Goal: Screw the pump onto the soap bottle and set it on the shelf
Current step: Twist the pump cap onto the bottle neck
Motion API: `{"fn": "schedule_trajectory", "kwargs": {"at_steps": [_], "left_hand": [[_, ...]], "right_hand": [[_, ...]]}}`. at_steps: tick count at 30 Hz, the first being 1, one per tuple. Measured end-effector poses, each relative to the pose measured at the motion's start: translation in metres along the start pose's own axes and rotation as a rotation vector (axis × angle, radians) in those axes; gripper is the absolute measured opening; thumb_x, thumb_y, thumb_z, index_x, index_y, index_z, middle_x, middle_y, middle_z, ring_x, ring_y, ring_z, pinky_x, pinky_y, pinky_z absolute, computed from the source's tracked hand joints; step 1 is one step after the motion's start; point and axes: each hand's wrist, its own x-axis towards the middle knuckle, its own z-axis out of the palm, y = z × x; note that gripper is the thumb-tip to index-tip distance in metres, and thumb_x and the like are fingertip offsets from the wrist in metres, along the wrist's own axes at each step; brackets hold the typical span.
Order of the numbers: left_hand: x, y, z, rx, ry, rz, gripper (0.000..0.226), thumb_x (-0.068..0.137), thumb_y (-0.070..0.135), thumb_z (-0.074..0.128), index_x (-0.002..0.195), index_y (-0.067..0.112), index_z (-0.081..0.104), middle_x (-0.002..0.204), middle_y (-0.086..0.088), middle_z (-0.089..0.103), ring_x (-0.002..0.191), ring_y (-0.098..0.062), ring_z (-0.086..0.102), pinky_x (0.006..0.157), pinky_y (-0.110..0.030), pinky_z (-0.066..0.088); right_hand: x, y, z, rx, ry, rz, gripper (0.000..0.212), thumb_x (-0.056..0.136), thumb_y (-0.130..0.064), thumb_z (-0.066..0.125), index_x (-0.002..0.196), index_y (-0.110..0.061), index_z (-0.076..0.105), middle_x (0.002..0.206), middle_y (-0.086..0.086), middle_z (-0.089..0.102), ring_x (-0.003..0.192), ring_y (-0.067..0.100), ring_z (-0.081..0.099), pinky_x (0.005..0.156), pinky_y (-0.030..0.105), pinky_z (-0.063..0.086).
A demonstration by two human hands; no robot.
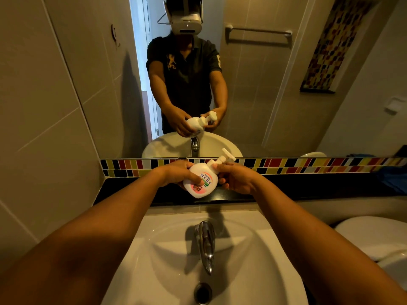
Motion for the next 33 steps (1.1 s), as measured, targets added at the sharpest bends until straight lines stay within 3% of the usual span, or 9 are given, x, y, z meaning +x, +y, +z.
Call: {"fn": "schedule_trajectory", "kwargs": {"at_steps": [3,7,12,17,20,22,27,29,33], "left_hand": [[-0.001,0.001,0.0,0.007,0.001,0.002,0.044,0.078,0.021,0.077,0.118,0.017,0.06,0.11,-0.005,0.07,0.098,-0.021,0.069,0.087,-0.038,0.058],[-0.002,0.0,-0.004,0.0,0.009,-0.006,0.048,0.077,0.021,0.078,0.121,0.015,0.06,0.114,-0.008,0.07,0.103,-0.024,0.069,0.092,-0.043,0.056],[-0.003,0.003,-0.003,0.032,0.01,-0.002,0.051,0.077,0.021,0.079,0.123,0.015,0.059,0.116,-0.009,0.07,0.104,-0.025,0.068,0.093,-0.044,0.056],[-0.004,0.004,-0.007,0.029,0.012,0.006,0.051,0.077,0.02,0.079,0.123,0.014,0.06,0.116,-0.008,0.07,0.101,-0.023,0.069,0.087,-0.038,0.059],[-0.006,0.007,-0.007,0.058,0.009,0.026,0.05,0.076,0.018,0.079,0.122,0.014,0.06,0.114,-0.008,0.071,0.099,-0.022,0.069,0.081,-0.033,0.059],[-0.006,0.009,-0.007,0.077,0.006,0.026,0.05,0.077,0.019,0.079,0.123,0.014,0.06,0.114,-0.008,0.07,0.1,-0.023,0.069,0.081,-0.033,0.059],[-0.006,0.01,-0.01,0.085,0.007,0.021,0.047,0.078,0.018,0.078,0.12,0.016,0.06,0.116,-0.008,0.07,0.103,-0.024,0.068,0.084,-0.035,0.059],[-0.005,0.011,-0.011,0.101,0.009,0.027,0.044,0.078,0.018,0.078,0.117,0.018,0.06,0.115,-0.007,0.069,0.102,-0.024,0.067,0.085,-0.036,0.058],[-0.003,0.012,-0.011,0.129,0.015,0.031,0.045,0.077,0.02,0.079,0.118,0.018,0.059,0.118,-0.009,0.069,0.105,-0.025,0.067,0.089,-0.039,0.058]], "right_hand": [[0.0,0.001,0.003,0.0,-0.002,-0.01,0.051,0.085,-0.034,0.072,0.126,-0.007,0.059,0.083,0.006,0.065,0.061,0.01,0.05,0.053,0.02,0.043],[-0.002,0.0,0.001,0.057,-0.021,-0.026,0.04,0.092,-0.013,0.061,0.131,-0.009,0.052,0.087,0.008,0.063,0.061,0.01,0.051,0.051,0.019,0.045],[0.002,0.0,0.007,-0.003,0.004,-0.029,0.053,0.088,-0.032,0.07,0.132,-0.005,0.055,0.086,0.009,0.064,0.061,0.012,0.05,0.052,0.022,0.044],[0.002,0.0,0.006,0.063,-0.017,-0.037,0.048,0.086,-0.012,0.064,0.132,-0.012,0.051,0.097,0.013,0.061,0.062,0.012,0.05,0.054,0.023,0.044],[0.003,0.0,0.009,0.001,-0.01,-0.051,0.041,0.089,-0.023,0.068,0.124,-0.006,0.057,0.085,0.009,0.063,0.059,0.012,0.048,0.051,0.023,0.04],[0.003,0.0,0.01,-0.026,-0.003,-0.052,0.05,0.087,-0.034,0.071,0.125,-0.005,0.058,0.082,0.008,0.063,0.06,0.012,0.048,0.053,0.024,0.041],[0.003,0.0,0.007,0.011,-0.029,-0.061,0.052,0.083,-0.015,0.068,0.132,-0.009,0.051,0.095,0.014,0.062,0.062,0.012,0.051,0.057,0.025,0.046],[0.003,-0.002,0.008,-0.021,-0.034,-0.059,0.046,0.086,-0.021,0.07,0.127,-0.005,0.055,0.092,0.014,0.064,0.061,0.012,0.051,0.057,0.024,0.046],[0.004,-0.004,0.011,-0.052,-0.008,-0.042,0.054,0.087,-0.037,0.07,0.127,-0.004,0.057,0.086,0.011,0.065,0.06,0.012,0.052,0.056,0.025,0.048]]}}
